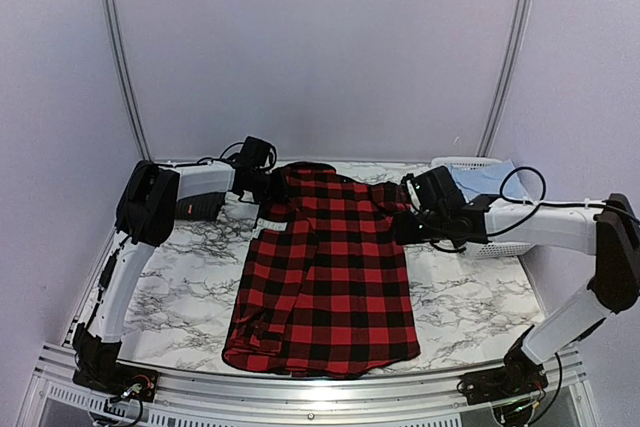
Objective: Fold and stack the long sleeve shirts
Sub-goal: Move the 1/3-folded shirt to the center of the board, then pick up the sleeve from the 1/3-folded shirt.
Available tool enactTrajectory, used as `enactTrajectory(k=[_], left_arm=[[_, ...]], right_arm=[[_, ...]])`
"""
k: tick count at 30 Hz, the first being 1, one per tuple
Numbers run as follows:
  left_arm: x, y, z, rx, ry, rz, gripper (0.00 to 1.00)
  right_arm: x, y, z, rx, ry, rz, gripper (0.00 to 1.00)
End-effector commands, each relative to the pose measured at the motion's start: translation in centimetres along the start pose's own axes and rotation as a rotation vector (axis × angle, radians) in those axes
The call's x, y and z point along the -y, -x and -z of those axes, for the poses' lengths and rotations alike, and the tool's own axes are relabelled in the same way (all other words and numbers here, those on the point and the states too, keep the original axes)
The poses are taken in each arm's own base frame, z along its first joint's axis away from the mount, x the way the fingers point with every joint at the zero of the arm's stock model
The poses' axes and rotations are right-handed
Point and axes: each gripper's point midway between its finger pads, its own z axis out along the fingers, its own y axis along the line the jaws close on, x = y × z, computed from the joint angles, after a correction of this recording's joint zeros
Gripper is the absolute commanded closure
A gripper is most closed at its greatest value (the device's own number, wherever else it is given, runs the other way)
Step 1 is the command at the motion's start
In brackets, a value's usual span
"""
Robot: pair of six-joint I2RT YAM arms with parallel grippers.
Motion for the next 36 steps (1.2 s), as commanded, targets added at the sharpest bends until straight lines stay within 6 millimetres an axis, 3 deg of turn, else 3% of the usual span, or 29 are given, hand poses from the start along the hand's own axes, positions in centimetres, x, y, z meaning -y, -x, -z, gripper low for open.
enactTrajectory(k=[1,5,8,11,15,17,21,27,32,36], left_arm=[[3.7,1.6,2.3,0.013,-0.081,-0.056,0.67],[8.3,3.6,7.8,0.071,-0.145,-0.131,0.54],[11.2,3.9,12.5,0.107,-0.182,-0.168,0.49],[12.6,1.4,15.6,0.078,-0.208,-0.188,0.47],[13.5,-3.1,19.1,0.041,-0.210,-0.228,0.46],[12.5,-5.5,20.4,0.019,-0.189,-0.223,0.45],[11.8,-7.7,23.0,0.024,-0.201,-0.197,0.45],[11.9,-7.8,24.1,0.037,-0.217,-0.206,0.44],[12.7,-6.7,22.6,0.037,-0.225,-0.239,0.44],[13.1,-5.8,21.1,-0.011,-0.261,-0.192,0.44]], right_arm=[[4.1,2.2,-0.4,0.051,-0.073,-0.082,0.45],[5.7,4.2,-2.6,0.059,-0.112,-0.068,0.39],[5.9,7.6,-4.6,0.105,-0.155,-0.004,0.34],[7.1,9.7,-6.7,0.092,-0.247,0.043,0.29],[8.7,9.6,-7.8,0.060,-0.293,-0.009,0.27],[9.2,8.5,-7.6,0.065,-0.294,-0.034,0.28],[10.5,5.5,-7.7,0.045,-0.326,-0.078,0.30],[11.5,4.0,-9.2,0.015,-0.316,-0.131,0.33],[10.2,3.4,-10.9,-0.022,-0.240,-0.169,0.35],[9.8,2.8,-11.7,-0.096,-0.233,-0.200,0.44]])
